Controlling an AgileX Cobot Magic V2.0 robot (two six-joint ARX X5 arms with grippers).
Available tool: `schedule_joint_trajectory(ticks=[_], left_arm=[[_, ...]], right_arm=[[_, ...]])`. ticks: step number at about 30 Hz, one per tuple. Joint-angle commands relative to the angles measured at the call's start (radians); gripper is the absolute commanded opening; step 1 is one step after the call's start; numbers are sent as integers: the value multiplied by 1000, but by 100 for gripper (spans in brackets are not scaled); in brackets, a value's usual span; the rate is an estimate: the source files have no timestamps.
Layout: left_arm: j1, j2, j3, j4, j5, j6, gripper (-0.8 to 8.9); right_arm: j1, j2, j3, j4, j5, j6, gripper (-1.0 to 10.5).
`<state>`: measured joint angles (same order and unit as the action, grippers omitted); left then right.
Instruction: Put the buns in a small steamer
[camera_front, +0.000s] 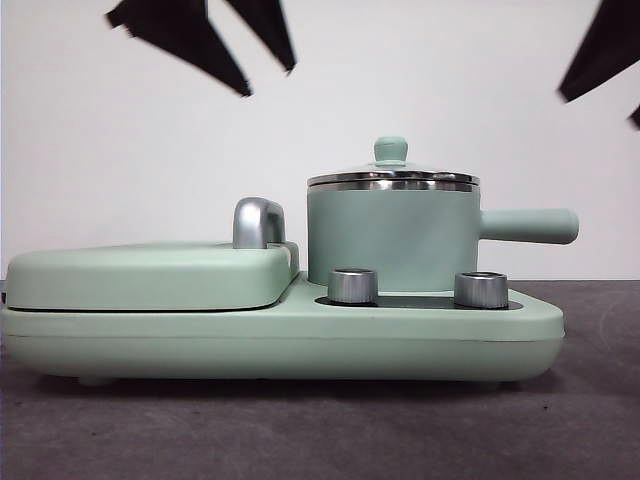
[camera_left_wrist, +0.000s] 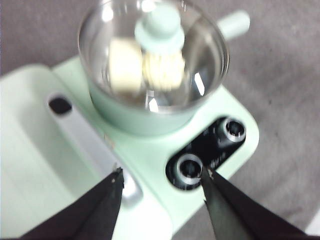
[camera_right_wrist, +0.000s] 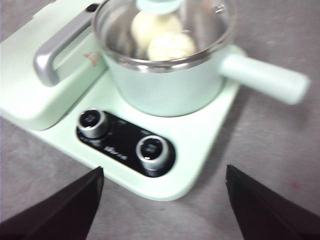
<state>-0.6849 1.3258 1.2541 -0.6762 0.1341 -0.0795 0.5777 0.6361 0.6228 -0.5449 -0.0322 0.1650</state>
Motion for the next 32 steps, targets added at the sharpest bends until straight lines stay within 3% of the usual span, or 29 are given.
schedule_joint_trajectory(ticks=[1, 11, 20, 22, 24, 28, 32], left_arm=[[7, -58, -87, 31, 3, -29, 258], [67, -314, -430, 146, 0, -140, 249], [88, -381, -465, 142, -5, -139, 248], [87, -381, -465, 141, -5, -138, 215], [87, -381, -465, 141, -5, -139, -14], [87, -381, -465, 126, -5, -130, 14], [88, -393, -464, 66, -3, -131, 27]], right_arm=[[9, 63, 18, 25, -44, 7, 387], [9, 332, 155, 26, -148, 1, 387], [9, 426, 212, 43, -178, -1, 378], [9, 426, 212, 43, -177, 0, 238], [9, 426, 212, 43, -178, 0, 6], [9, 426, 212, 51, -182, 2, 11], [9, 420, 212, 37, -238, 4, 11]])
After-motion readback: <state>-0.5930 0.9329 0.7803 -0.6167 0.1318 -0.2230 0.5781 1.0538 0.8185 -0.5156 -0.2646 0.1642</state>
